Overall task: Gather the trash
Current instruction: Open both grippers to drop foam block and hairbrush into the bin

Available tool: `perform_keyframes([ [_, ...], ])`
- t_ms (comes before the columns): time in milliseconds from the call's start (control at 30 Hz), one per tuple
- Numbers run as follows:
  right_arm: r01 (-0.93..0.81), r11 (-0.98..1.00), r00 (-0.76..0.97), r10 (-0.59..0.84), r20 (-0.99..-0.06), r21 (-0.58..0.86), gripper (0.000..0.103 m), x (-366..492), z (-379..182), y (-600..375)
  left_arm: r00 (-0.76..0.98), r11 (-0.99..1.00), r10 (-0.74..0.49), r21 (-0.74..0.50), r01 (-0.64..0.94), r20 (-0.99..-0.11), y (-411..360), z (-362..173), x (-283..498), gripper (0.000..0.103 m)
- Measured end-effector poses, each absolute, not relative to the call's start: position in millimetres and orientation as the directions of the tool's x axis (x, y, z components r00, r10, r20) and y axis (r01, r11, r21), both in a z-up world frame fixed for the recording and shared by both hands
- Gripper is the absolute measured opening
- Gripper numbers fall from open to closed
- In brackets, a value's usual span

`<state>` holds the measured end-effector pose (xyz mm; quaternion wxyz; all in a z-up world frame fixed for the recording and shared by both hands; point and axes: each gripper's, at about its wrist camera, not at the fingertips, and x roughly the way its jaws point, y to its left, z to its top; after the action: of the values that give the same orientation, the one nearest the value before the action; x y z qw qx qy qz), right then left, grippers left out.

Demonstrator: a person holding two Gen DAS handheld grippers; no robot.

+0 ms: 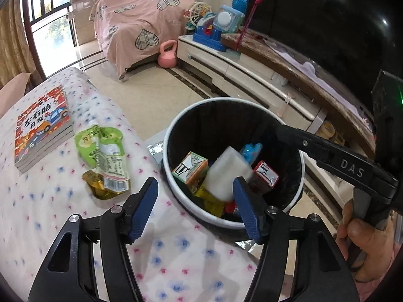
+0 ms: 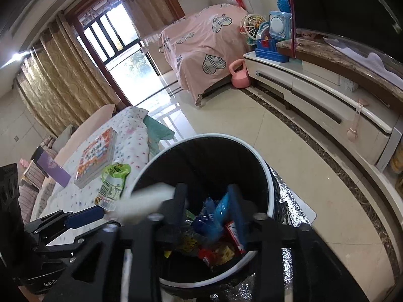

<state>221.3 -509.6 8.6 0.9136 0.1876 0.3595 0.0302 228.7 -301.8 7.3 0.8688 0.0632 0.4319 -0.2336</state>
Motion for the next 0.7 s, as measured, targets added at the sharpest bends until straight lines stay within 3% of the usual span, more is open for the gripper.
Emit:
perform_keyframes([
  [100, 0.075, 0.925, 0.753, 0.193, -0.629, 0.373, 0.05, 213.1, 13.9, -507.4, 0.526, 0.884, -0.365, -0.109, 0.455, -0.768, -292.6, 13.4, 222.0, 0.063],
  [167, 0.071, 0.92, 0.765, 0.197, -0.613, 0.385, 0.07, 205.2, 17.7, -505.0, 0.538, 0.884, -0.376, -0.117, 0.453, -0.754, -285.4, 17.5, 215.2, 0.067],
  [333, 0.062, 0.908, 0.797, 0.204, -0.568, 0.414, 0.089, 181.7, 26.7, -495.5, 0.576, 0.895, -0.389, -0.147, 0.421, -0.719, -259.8, 23.3, 192.8, 0.076],
  [700, 0.038, 0.896, 0.835, 0.215, -0.507, 0.442, 0.099, 125.8, 28.1, -456.5, 0.618, 0.909, -0.407, -0.231, 0.347, -0.673, -197.7, 19.2, 143.1, 0.076],
])
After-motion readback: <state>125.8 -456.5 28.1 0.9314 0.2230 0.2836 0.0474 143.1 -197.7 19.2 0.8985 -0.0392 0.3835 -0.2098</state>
